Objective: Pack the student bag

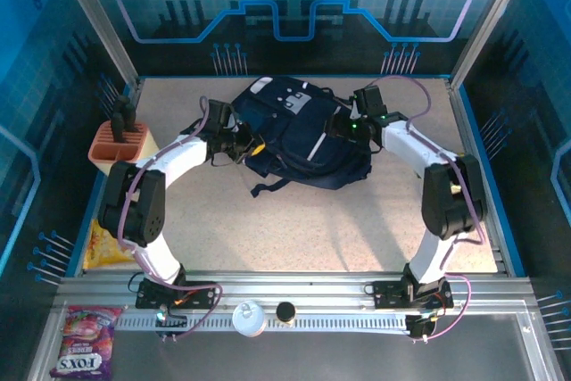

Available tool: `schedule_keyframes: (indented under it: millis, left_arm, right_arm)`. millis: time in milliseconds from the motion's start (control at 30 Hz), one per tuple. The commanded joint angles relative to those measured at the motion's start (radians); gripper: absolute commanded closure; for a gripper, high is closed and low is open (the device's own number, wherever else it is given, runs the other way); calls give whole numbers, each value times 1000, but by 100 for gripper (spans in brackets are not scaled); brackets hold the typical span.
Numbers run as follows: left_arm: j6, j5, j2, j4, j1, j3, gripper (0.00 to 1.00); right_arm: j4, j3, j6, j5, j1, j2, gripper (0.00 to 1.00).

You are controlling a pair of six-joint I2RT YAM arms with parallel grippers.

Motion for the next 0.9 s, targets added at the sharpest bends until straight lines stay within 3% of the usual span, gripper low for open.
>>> schedule_keyframes:
  millis: [0,200,400,667,867]
  left_arm:
    - [-10,55,-26,49,-12,-7,100]
    - [-23,58,-35,71,-15,-8,100]
    - [-21,59,-40,65,-16,-1,100]
    - [-17,62,-40,59,-17,0,100]
    - [-19,65,-39,57,-16,3,100]
  right_arm:
    - [-99,-34,-50,84,45,-142,28]
    - [-129,-119,-5,154,226,-245,30]
    - [-4,-150,89,189,418,-183,41]
    - [134,-111,165,197,502,-32,55]
    - [153,-101,180,281,517,12,57]
